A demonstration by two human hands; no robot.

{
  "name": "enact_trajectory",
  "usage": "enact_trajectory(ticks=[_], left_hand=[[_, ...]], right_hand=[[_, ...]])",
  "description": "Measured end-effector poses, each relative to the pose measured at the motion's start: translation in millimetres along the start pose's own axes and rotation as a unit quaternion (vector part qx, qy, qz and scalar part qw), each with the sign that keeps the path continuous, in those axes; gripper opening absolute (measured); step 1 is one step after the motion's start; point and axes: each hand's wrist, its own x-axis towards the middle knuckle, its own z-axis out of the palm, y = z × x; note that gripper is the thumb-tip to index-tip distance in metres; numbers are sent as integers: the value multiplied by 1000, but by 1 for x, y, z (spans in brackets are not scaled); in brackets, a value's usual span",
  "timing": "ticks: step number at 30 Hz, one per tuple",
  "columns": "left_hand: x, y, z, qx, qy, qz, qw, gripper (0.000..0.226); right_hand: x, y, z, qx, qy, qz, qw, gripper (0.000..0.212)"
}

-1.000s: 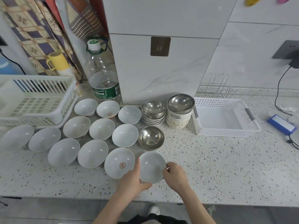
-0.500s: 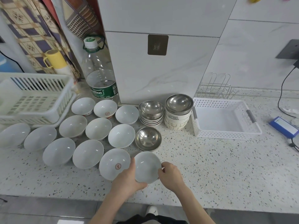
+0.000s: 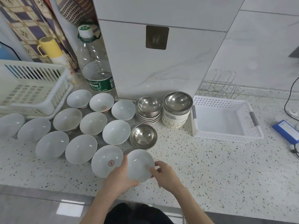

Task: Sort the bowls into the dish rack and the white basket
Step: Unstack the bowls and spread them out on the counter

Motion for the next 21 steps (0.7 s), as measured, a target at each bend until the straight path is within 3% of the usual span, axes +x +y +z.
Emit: enact_trajectory(ticks=[3, 7, 11, 15, 18, 21], left_hand=[[2, -3, -7, -29, 2, -7, 1000, 106], [25, 3, -33, -109, 69, 13, 992, 80], [71, 32, -70, -213, 101, 25, 971, 72], [114, 67, -97, -218, 127, 48, 966, 75], [137, 83, -105, -189, 141, 40, 971, 60], [153, 88, -105, -227, 117, 37, 966, 44]], right_hand=[[-1, 1, -4, 8, 14, 9, 1000, 41], [2, -1, -15, 30, 83, 24, 996, 43], [4, -17, -29, 56, 138, 22, 989, 51], [5, -31, -38, 96, 171, 20, 980, 48], [5, -37, -39, 112, 183, 26, 976, 43], [7, -43, -40, 124, 192, 26, 973, 43]])
